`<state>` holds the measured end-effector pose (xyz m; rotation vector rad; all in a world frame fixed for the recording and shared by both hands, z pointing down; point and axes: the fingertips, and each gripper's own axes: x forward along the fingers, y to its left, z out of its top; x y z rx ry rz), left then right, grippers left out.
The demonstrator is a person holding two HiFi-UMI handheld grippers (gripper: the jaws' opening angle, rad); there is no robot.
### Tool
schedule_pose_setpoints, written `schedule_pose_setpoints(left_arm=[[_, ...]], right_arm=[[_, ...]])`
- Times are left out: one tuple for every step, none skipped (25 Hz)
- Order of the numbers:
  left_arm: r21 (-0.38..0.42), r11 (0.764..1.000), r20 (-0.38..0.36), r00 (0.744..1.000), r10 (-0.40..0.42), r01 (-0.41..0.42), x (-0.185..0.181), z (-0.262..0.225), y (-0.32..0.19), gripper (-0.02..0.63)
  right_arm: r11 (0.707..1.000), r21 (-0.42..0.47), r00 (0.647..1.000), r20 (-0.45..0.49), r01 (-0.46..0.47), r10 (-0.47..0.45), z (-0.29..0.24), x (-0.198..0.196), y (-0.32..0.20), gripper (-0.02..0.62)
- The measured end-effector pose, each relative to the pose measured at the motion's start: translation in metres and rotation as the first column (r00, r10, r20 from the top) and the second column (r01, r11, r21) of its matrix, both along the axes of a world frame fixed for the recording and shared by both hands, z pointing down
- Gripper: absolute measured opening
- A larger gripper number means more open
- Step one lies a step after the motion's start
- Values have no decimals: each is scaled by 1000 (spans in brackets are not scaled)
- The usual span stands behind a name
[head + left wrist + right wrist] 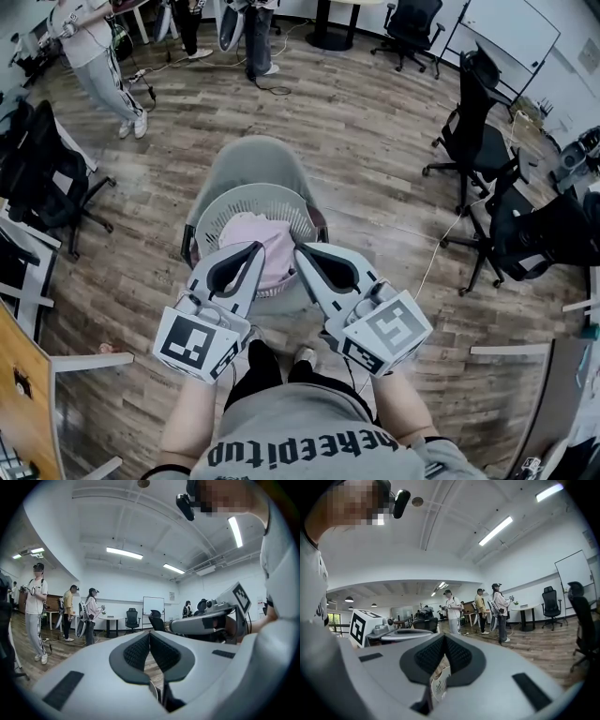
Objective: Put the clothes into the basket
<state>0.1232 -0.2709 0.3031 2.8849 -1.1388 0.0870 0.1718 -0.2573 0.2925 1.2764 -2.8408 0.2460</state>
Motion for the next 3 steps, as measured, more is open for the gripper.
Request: schedule_pose_setpoints(left_arm=[[0,1000,1,1000,-1,1,1,0,1,15],[0,1000,2,1000,-2,2,2,0,1,15],[1,1000,3,1000,-4,4,3,0,2,15]], right_arm=[[1000,1,1000,1,0,0,0,1,0,9],[1000,3,1000,1,1,-1,0,3,1,9],[1000,4,1000,2,2,-2,0,4,2,9]])
